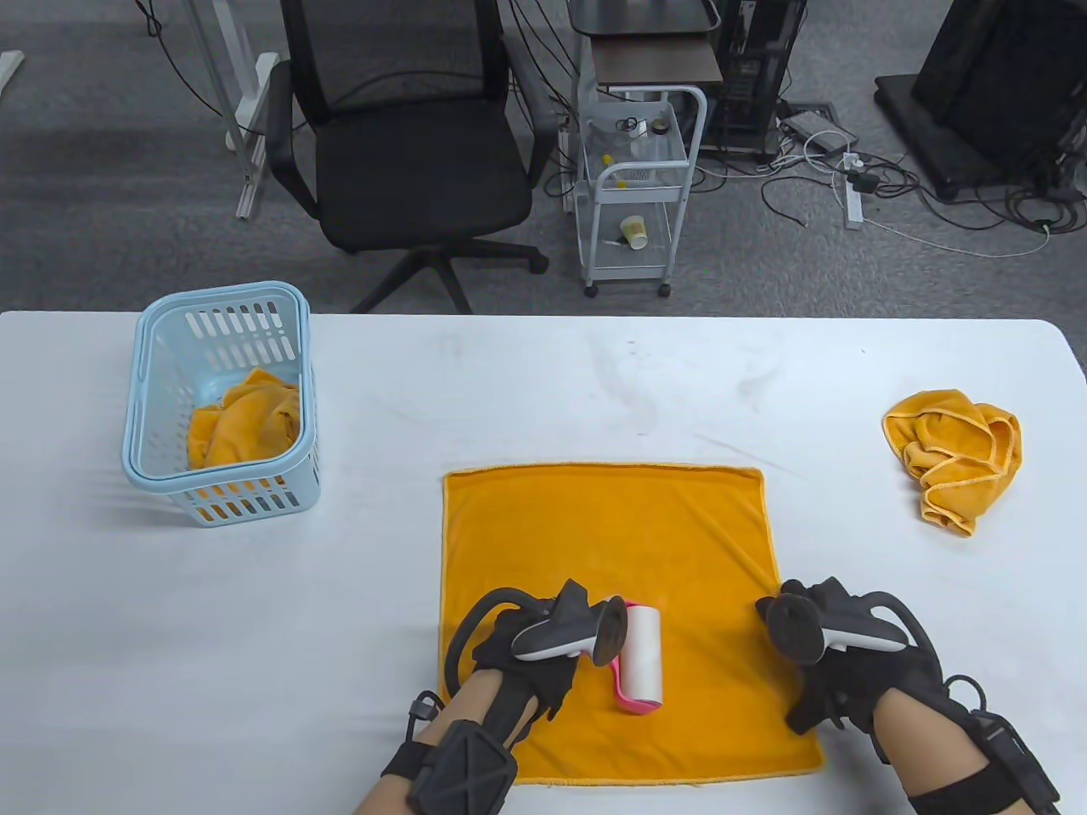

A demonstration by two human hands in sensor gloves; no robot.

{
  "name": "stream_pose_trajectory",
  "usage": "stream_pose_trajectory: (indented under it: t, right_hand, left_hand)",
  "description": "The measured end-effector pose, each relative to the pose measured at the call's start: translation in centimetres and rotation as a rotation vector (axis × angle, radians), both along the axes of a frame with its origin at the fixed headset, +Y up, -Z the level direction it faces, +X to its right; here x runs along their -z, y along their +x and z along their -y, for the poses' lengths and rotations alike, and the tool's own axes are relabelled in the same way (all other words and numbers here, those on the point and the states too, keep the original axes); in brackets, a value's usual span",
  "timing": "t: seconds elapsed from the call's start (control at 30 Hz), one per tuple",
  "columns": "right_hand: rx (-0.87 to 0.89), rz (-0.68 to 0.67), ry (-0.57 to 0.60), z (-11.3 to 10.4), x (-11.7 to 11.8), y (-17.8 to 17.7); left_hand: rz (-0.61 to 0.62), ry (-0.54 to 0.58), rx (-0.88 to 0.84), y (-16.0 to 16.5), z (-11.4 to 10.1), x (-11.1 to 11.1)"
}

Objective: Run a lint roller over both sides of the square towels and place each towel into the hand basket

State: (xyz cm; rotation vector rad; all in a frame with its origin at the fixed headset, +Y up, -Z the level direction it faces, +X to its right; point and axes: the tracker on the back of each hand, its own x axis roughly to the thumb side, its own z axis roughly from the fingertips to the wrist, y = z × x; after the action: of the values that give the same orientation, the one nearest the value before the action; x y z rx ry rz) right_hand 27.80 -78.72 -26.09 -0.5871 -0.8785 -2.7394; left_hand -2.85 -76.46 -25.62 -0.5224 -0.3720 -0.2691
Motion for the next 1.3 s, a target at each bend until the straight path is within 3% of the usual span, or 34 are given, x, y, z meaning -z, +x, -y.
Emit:
stream_pose_trajectory:
  t: [0.17, 0.33, 0.43, 0.6, 0.7, 0.83, 1.03, 1.17, 1.3]
  right_hand:
    - [-0.001, 0.0, 0.001, 0.0, 0.0, 0.0]
    - [0.002, 0.004, -0.003, 0.1, 0.0, 0.0]
    - [0.002, 0.006, -0.005, 0.1, 0.0, 0.0]
    - [0.003, 0.01, -0.005, 0.0, 0.0, 0.0]
    - [-0.001, 0.007, -0.002, 0.1, 0.0, 0.0]
    - [0.004, 0.014, -0.007, 0.1, 0.0, 0.1]
    - [0.006, 0.012, -0.009, 0.1, 0.0, 0.1]
    - [0.003, 0.01, -0.005, 0.1, 0.0, 0.1]
    - [0.003, 0.012, -0.004, 0.1, 0.0, 0.1]
  left_hand:
    - [-0.096, 0.077, 0.2, -5.9, -0.6, 0.6]
    - [-0.203, 0.09, 0.245, -10.8, -0.6, 0.7]
    - [-0.232, 0.078, 0.197, -12.3, -0.4, 0.6]
    - [-0.255, 0.023, -0.027, -14.5, 0.2, 0.7]
    - [-0.351, -0.003, -0.265, -16.7, -0.1, 1.2]
    - [-0.471, 0.059, -0.446, -19.9, -1.1, 1.4]
    - [-0.643, 0.112, -0.463, -24.1, -0.3, 1.2]
    - [-0.716, 0.078, -0.454, -25.2, 1.1, 1.1]
    - [-0.736, 0.077, -0.34, -25.3, 2.0, 1.2]
